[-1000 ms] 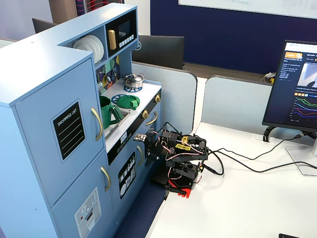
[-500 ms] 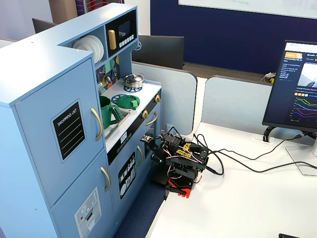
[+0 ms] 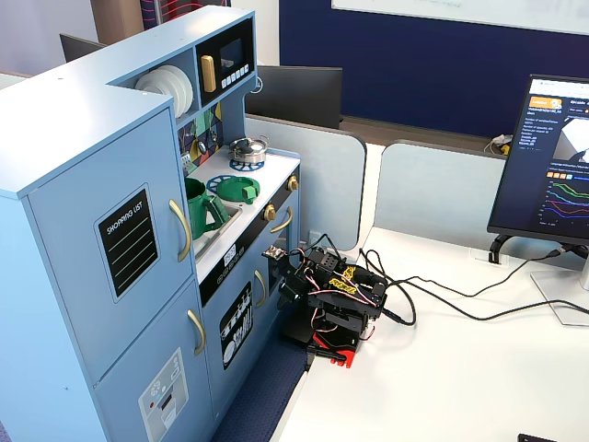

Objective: Close the left cabinet door

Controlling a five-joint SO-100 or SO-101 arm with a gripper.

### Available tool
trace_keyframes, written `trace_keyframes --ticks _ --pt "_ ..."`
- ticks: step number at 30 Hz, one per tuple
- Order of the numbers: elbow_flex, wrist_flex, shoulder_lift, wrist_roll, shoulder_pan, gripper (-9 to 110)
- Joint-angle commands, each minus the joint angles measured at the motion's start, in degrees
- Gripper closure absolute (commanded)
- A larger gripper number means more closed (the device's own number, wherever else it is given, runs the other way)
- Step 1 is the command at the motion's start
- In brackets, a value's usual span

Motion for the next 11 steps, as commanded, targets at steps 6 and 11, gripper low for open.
trace_keyframes --ticks 6,11 --pt "1.1 9.9 -0.2 -0.4 0.2 98" --pt "1.1 9.9 -0.2 -0.4 0.1 98"
